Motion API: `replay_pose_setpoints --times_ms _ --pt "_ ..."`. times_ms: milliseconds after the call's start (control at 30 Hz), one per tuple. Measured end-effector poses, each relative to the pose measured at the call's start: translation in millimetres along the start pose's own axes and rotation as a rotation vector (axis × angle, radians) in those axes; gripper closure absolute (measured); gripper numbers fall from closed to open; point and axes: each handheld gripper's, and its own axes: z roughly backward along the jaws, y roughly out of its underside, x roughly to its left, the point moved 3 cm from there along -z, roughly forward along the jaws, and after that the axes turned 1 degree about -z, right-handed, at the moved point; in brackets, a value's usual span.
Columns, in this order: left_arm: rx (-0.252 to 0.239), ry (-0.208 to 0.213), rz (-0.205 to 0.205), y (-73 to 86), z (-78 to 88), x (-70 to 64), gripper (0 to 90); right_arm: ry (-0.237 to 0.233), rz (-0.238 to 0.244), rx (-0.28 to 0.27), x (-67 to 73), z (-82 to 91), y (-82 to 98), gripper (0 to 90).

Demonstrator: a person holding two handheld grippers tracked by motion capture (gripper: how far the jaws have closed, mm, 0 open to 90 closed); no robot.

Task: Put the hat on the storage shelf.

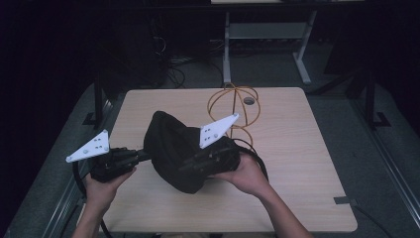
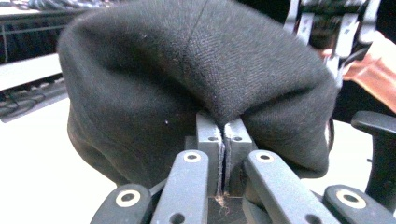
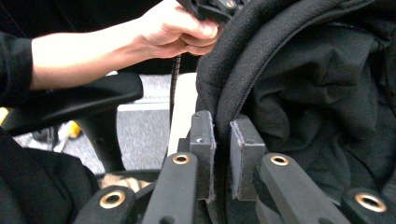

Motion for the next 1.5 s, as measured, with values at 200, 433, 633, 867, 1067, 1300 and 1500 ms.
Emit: replay_pose_setpoints --times_ms 200,433,633,867,1067,1300,1500 --pt "0.028 -0.022 -0.029 -20.7 1.5 -1.6 88.4 0.001 -0.004 -0.042 -3.1 2.7 3.7 78.3" --pt "0.06 -0.042 -0.03 -34.5 2.3 3.7 88.4 0.046 -0.048 -0.124 -8.8 16.2 13.2 63.0" --pt "0.069 -0.053 -0.034 -44.4 5.2 10.4 88.4 0.136 -0.075 -0.122 -10.0 38.2 34.4 49.7" --pt "0.052 -0.067 -0.029 -57.2 9.0 22.0 88.5 0.27 -0.059 -0.084 -0.7 62.8 62.5 40.4" --pt "0.035 -0.057 -0.021 -70.2 5.2 28.8 88.4 0.352 -0.099 -0.096 1.5 86.3 93.5 37.3" --pt "0.028 -0.051 -0.014 -83.9 -4.8 38.9 88.4 0.431 -0.185 -0.084 -9.2 110.0 138.9 34.0" --pt "0.023 -0.048 -0.007 -95.8 -14.5 49.9 88.4 0.48 -0.263 -0.074 -19.4 125.0 173.3 32.2"
